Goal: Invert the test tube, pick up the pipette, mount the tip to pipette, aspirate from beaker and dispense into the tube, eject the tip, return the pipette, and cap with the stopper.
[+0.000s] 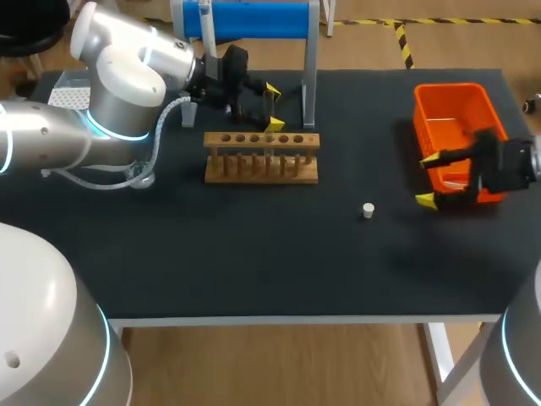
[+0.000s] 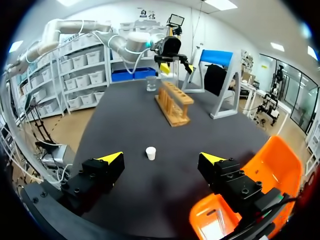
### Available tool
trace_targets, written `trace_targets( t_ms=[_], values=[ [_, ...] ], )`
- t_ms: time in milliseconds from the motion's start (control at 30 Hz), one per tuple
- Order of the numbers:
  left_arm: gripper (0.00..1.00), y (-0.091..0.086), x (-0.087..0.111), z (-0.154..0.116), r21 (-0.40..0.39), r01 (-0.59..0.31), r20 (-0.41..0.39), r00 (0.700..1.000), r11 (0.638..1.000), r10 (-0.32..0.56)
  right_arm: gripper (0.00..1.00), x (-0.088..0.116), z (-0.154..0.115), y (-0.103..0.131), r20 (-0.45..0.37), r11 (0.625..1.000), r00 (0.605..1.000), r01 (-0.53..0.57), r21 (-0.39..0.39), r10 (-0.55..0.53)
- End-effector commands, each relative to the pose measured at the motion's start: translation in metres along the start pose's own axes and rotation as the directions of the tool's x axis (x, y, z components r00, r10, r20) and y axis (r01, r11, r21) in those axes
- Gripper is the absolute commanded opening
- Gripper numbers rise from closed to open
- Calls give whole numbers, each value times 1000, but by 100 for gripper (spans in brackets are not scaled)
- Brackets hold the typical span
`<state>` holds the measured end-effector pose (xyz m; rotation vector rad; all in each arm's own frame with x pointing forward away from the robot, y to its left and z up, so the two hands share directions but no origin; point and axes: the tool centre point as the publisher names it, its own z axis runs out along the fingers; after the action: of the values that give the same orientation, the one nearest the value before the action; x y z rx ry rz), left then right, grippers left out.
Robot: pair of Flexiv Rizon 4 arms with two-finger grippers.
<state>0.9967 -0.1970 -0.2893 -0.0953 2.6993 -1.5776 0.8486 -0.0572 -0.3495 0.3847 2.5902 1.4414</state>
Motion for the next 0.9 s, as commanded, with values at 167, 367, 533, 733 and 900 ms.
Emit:
trace_targets(
  t_ms=[167,367,533,733,900],
  values=[
    [100,0,-1,0,1,0,-5,1000,1000,0,100,5,24,-7,-16,1000,1000,-3,-15,3],
    [100,0,-1,0,1,0,-5,1000,1000,0,100,14,36,-15,-31,1000,1000,1,-6,-1],
    [100,0,-1,0,1,0,-5,1000,1000,0,100,21,48,-21,-25,1000,1000,4,19,-4],
    [100,0,-1,0,1,0,-5,1000,1000,0,100,26,59,-24,-15,999,1000,2,34,-2],
    [100,0,-1,0,1,0,-5,1000,1000,0,100,29,65,-24,-9,999,1000,-1,38,1]
  ],
)
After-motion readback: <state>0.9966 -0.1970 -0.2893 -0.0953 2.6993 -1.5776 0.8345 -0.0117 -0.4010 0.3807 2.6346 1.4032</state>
